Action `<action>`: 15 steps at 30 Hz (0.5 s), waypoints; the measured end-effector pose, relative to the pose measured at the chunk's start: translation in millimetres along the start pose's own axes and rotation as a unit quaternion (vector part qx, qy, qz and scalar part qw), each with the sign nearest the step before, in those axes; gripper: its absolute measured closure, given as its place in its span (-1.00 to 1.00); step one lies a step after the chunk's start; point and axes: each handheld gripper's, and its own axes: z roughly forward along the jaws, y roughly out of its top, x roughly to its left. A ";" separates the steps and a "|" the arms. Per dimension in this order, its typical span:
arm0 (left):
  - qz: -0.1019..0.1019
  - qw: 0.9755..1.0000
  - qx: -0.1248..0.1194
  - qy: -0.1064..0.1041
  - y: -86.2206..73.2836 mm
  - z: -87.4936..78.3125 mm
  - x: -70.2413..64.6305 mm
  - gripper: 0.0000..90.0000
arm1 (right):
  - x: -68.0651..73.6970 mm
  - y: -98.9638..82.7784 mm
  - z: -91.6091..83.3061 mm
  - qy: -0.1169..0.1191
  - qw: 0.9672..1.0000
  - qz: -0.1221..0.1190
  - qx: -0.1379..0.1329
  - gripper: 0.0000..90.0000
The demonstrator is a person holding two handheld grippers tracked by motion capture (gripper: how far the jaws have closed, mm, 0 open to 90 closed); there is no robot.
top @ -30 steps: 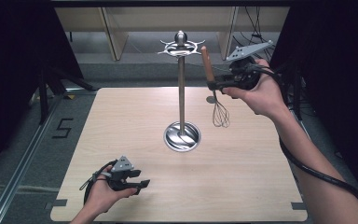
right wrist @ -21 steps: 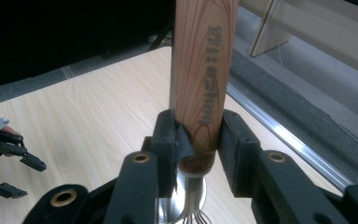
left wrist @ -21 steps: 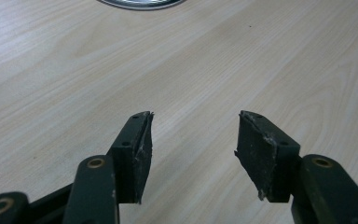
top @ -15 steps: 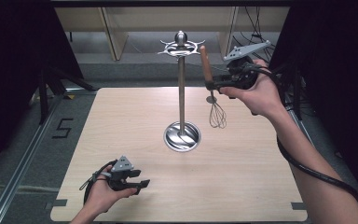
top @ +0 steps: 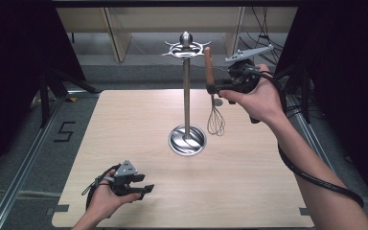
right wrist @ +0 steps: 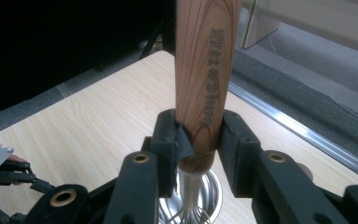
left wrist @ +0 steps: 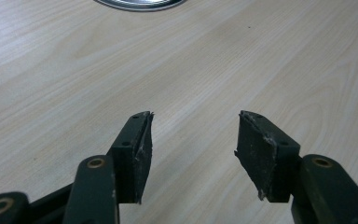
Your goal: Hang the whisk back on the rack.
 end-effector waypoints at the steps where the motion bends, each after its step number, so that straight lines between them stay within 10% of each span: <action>1: 0.000 1.000 0.000 0.000 0.0 0.0 0.0 -0.01 | 0.7 -0.1 0.6 -0.001 1.000 0.004 0.000 0.56; 15: 0.001 1.000 0.001 -0.001 0.0 0.0 0.1 -0.01 | 7.1 0.3 5.3 -0.017 1.000 0.003 0.007 0.55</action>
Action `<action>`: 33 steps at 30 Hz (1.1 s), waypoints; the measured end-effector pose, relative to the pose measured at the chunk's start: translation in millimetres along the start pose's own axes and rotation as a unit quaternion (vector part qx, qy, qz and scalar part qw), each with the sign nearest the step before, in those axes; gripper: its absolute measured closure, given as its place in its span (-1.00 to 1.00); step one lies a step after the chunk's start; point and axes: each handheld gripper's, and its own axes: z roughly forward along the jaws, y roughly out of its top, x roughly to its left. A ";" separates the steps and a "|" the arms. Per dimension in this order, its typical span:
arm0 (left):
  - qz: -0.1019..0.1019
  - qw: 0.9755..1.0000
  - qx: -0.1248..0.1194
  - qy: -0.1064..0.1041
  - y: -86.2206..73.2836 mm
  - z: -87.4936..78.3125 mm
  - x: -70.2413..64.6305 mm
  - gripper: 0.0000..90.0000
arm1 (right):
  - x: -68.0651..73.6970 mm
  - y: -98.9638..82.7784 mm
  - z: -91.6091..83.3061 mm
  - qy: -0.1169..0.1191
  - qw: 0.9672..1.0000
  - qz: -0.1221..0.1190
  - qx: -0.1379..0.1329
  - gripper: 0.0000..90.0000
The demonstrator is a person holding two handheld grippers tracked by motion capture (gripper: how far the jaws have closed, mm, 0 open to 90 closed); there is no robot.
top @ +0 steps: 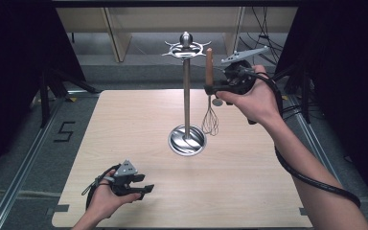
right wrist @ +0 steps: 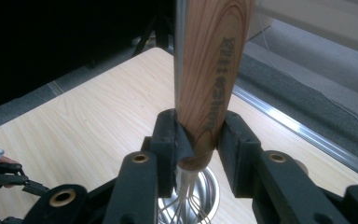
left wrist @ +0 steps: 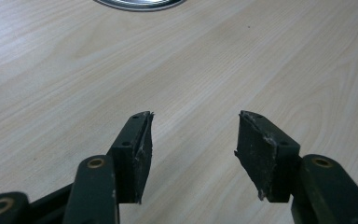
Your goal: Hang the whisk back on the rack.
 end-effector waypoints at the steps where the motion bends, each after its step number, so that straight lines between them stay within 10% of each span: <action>1: 0.000 1.000 0.000 0.001 0.1 -0.1 0.0 -0.01 | 0.1 0.7 -0.6 -0.002 1.000 -0.003 0.002 0.55; 33: 0.003 1.000 0.004 -0.003 0.3 1.3 -0.2 -0.01 | 7.5 11.1 0.5 -0.032 0.998 0.025 0.039 0.58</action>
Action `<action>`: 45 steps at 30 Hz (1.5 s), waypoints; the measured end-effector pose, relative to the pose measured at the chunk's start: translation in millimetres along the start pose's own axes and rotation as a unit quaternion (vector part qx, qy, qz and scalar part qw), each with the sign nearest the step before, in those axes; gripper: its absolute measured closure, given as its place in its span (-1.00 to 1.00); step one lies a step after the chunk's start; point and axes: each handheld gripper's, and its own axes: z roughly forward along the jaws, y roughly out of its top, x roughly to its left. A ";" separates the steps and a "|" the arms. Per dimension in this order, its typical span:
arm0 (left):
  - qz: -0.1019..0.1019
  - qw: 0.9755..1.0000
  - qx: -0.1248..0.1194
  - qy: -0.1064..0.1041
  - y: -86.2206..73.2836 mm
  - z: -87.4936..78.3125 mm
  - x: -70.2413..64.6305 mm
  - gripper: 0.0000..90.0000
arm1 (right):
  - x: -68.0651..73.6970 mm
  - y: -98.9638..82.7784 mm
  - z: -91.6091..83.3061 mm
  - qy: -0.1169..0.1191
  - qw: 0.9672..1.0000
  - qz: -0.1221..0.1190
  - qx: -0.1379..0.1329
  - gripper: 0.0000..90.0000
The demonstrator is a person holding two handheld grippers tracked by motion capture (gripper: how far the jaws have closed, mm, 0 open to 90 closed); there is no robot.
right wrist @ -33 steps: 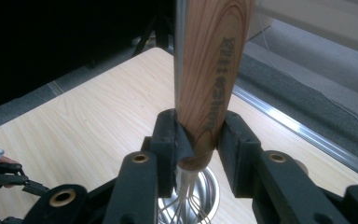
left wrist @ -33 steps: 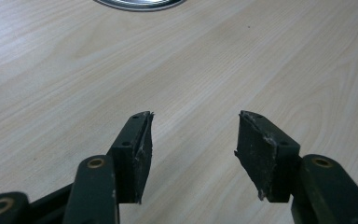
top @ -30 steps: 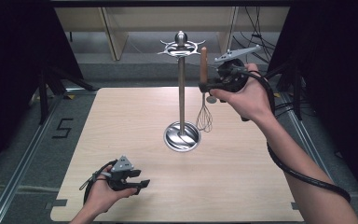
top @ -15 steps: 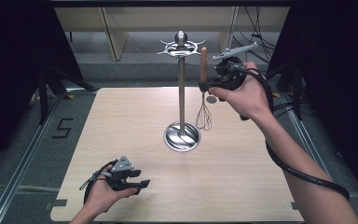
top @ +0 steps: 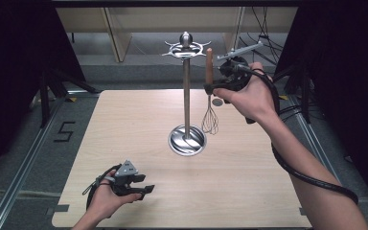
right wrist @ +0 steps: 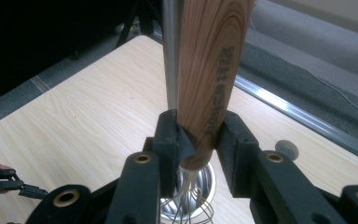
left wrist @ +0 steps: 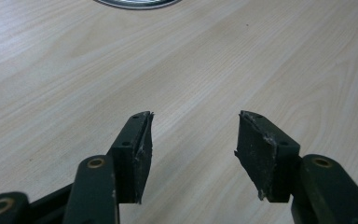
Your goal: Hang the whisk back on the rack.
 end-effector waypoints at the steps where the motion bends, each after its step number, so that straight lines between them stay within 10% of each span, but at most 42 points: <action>1: -0.001 1.000 0.000 0.000 -0.1 0.1 -0.1 -0.01 | 0.7 1.0 -0.1 -0.002 1.000 0.002 0.004 0.58; 16: -0.006 1.000 -0.003 -0.004 -0.3 0.9 -1.2 -0.01 | 2.6 6.2 0.9 -0.010 1.000 0.004 0.020 0.58; 34: -0.001 1.000 0.001 -0.003 -0.4 -0.1 -0.7 -0.01 | 7.6 -7.1 0.0 -0.022 0.998 -0.061 0.008 0.39; 42: -0.002 1.000 -0.002 -0.003 -0.4 -0.7 -0.5 -0.01 | 4.7 -31.4 -8.3 -0.019 0.996 -0.065 -0.056 0.05; 45: 0.000 1.000 0.000 0.005 -0.6 -1.1 0.2 -0.01 | -7.7 -70.9 -7.8 -0.010 0.996 -0.056 -0.072 -0.01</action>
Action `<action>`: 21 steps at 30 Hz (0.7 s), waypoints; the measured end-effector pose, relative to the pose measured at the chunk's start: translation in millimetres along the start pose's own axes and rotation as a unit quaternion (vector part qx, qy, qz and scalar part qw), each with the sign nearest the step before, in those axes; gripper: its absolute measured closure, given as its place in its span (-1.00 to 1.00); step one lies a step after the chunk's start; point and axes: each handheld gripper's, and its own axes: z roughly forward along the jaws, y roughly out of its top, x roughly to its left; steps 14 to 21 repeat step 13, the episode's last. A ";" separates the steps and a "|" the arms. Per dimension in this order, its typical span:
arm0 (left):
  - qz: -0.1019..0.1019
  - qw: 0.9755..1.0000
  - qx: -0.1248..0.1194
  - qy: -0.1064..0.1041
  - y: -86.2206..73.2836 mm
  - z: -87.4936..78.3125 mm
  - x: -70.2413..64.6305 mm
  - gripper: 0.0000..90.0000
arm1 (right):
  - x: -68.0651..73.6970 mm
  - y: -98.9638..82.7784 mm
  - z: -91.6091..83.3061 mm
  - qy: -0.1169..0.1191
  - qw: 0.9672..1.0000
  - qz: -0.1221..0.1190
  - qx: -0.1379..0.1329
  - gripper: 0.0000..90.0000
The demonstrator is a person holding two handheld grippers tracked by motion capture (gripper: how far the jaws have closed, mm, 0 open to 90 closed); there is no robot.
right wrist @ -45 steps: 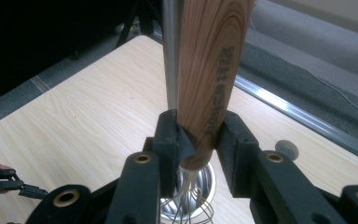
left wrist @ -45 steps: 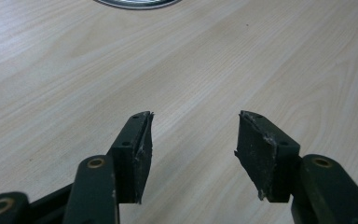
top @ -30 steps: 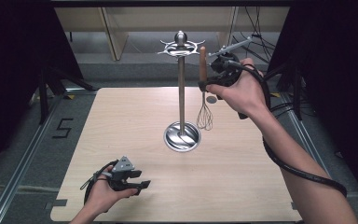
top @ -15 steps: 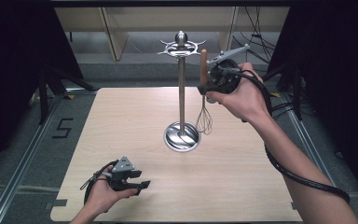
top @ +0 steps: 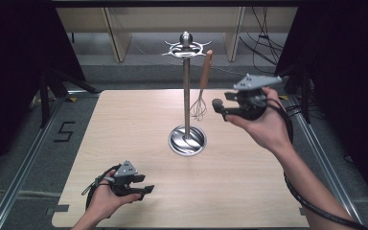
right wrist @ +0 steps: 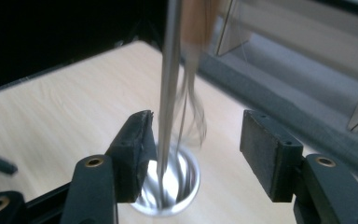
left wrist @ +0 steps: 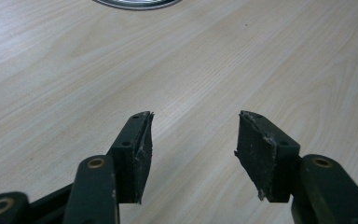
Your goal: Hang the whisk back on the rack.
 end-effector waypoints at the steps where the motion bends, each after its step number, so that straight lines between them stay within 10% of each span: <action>1: 0.000 1.000 0.000 0.000 0.0 0.0 0.0 -0.01 | 0.0 0.0 0.0 0.000 1.000 0.000 0.000 -0.01; 6: -0.007 1.000 -0.002 -0.006 -0.7 2.2 -1.6 -0.01 | -1.5 -109.1 8.9 0.019 0.998 0.037 0.035 -0.01; 12: -0.008 1.000 -0.001 -0.007 -1.0 3.4 -1.3 -0.01 | -2.1 -185.7 -0.9 0.003 0.995 0.095 0.008 0.02; 21: -0.008 1.000 -0.001 -0.007 -1.0 3.4 -1.3 -0.01 | -3.1 -194.2 -2.1 0.004 0.995 0.101 0.016 0.02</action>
